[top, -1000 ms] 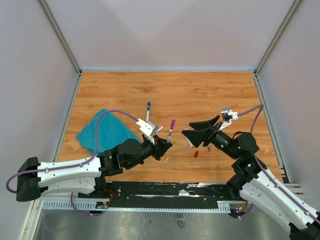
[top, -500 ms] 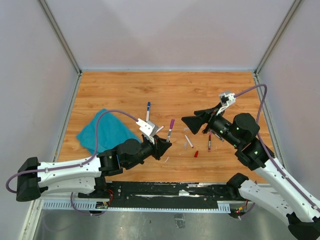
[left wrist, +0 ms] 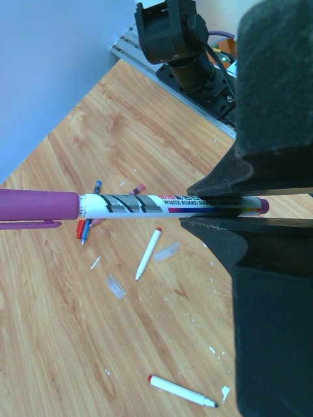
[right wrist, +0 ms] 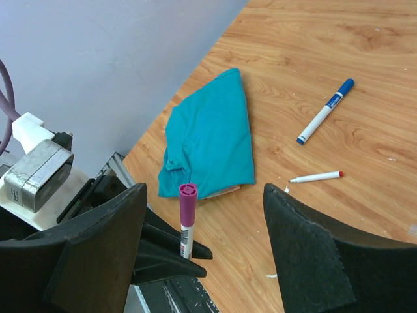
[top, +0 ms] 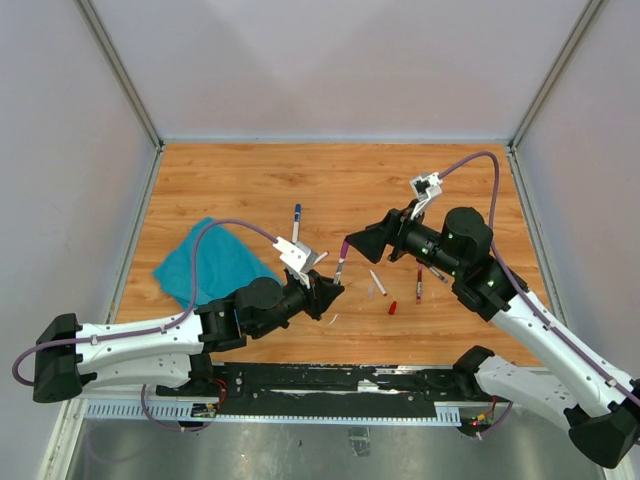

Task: Insert the pens into the pen caps
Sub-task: Insert the pen cap onto the pen, then press the pen cap onto the pen.

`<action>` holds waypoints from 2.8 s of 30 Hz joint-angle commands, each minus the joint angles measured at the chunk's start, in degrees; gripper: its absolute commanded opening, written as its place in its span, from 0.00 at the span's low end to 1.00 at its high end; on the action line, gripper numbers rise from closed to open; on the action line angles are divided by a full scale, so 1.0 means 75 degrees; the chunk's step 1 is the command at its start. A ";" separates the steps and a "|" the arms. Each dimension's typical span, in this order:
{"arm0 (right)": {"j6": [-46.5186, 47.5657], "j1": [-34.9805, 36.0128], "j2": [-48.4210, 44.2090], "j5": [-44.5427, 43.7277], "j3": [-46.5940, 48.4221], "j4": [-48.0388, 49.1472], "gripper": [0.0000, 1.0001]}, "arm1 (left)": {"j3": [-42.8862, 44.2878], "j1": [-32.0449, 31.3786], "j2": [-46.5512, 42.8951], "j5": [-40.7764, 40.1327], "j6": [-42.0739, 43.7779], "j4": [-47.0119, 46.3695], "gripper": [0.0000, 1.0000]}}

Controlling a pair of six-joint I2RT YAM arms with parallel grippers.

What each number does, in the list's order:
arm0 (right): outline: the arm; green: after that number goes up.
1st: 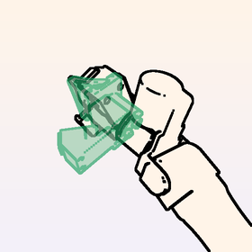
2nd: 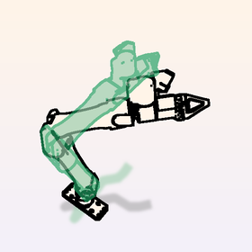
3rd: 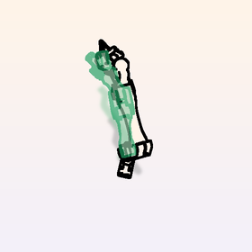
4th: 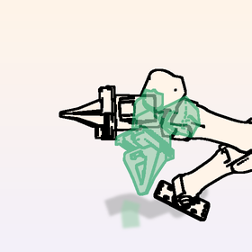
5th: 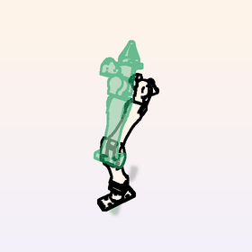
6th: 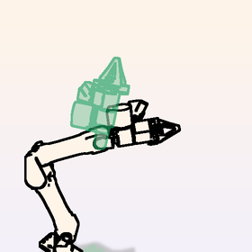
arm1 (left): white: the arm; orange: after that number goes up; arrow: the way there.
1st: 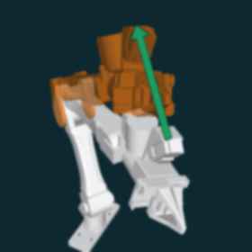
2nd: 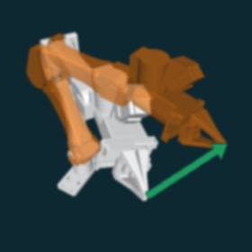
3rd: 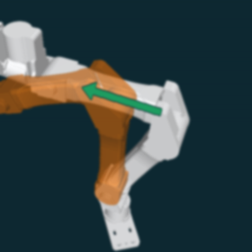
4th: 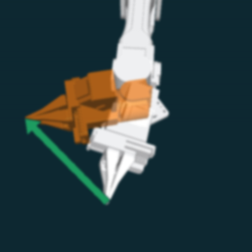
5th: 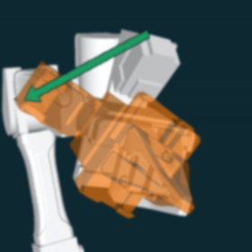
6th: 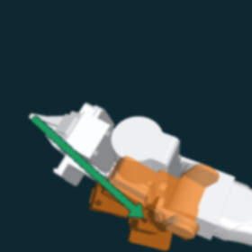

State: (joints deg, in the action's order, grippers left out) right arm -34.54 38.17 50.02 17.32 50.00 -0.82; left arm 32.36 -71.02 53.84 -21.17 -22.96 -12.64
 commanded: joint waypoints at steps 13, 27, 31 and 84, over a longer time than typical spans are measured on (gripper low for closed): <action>-0.0121 0.0213 0.0727 0.0593 0.0215 0.0704 0.52 | 0.0268 -0.0057 0.0155 0.0001 0.0049 -0.0182 0.00; -0.0107 0.0374 0.0948 0.0784 0.0043 0.0804 0.34 | 0.0232 -0.0057 0.0133 -0.0026 0.0006 -0.0189 0.00; -0.0121 0.0405 0.0971 0.0774 -0.0022 0.0865 0.28 | 0.0263 -0.0058 0.0156 -0.0025 0.0015 -0.0195 0.00; -0.1313 0.2516 0.0970 0.0154 -0.3039 0.1741 0.00 | 0.1122 -0.0057 -0.0511 -0.0301 0.0562 -0.0929 0.00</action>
State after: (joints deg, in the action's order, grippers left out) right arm -41.69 52.14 54.65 8.97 32.34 24.51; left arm 33.65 -71.88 52.86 -20.01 -20.86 1.69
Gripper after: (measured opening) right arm 0.162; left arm 0.160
